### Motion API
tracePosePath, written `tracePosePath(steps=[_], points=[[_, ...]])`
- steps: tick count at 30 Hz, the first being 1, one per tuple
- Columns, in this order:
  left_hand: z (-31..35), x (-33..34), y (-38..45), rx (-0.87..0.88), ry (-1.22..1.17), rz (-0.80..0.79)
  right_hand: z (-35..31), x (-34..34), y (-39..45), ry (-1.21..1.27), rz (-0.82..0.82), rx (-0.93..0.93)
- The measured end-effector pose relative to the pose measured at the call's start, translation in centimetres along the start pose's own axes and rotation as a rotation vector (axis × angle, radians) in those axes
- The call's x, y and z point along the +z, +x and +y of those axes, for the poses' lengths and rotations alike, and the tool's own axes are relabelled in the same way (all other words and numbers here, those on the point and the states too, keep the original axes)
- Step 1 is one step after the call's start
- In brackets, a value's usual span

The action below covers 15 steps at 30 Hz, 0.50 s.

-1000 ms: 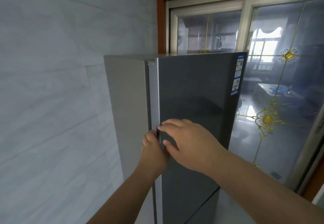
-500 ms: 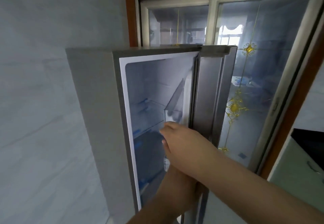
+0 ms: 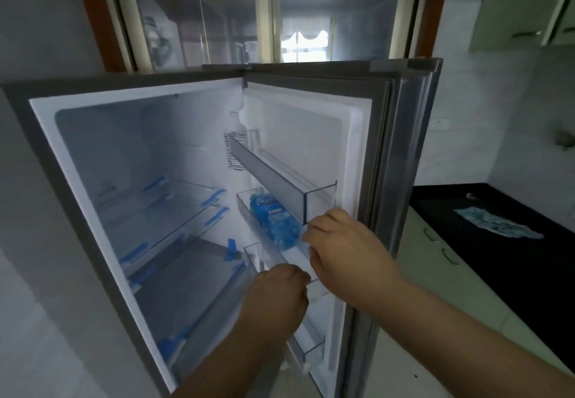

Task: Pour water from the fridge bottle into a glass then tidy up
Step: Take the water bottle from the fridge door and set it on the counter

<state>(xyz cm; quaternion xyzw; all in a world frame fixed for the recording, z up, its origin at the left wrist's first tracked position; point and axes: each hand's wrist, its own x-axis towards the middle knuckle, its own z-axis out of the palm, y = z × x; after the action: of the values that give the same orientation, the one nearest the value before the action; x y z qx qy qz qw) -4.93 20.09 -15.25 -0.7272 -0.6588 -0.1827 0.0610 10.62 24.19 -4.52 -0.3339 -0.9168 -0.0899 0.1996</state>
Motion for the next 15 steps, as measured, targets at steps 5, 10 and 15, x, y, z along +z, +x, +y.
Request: tracePosePath(steps=[5,10,15], points=[[1.4,3.1,3.4,0.031,-0.126,-0.070,4.5,1.6,-2.0,0.028,-0.136,0.082],[3.7,4.2,5.9,0.033,-0.088,-0.126,9.1,5.6,-3.8,0.117,-0.359,0.293],[5.7,4.8,8.6,-0.018,0.069,-0.284,13.6,8.0,-4.8,0.198,-0.314,0.399]])
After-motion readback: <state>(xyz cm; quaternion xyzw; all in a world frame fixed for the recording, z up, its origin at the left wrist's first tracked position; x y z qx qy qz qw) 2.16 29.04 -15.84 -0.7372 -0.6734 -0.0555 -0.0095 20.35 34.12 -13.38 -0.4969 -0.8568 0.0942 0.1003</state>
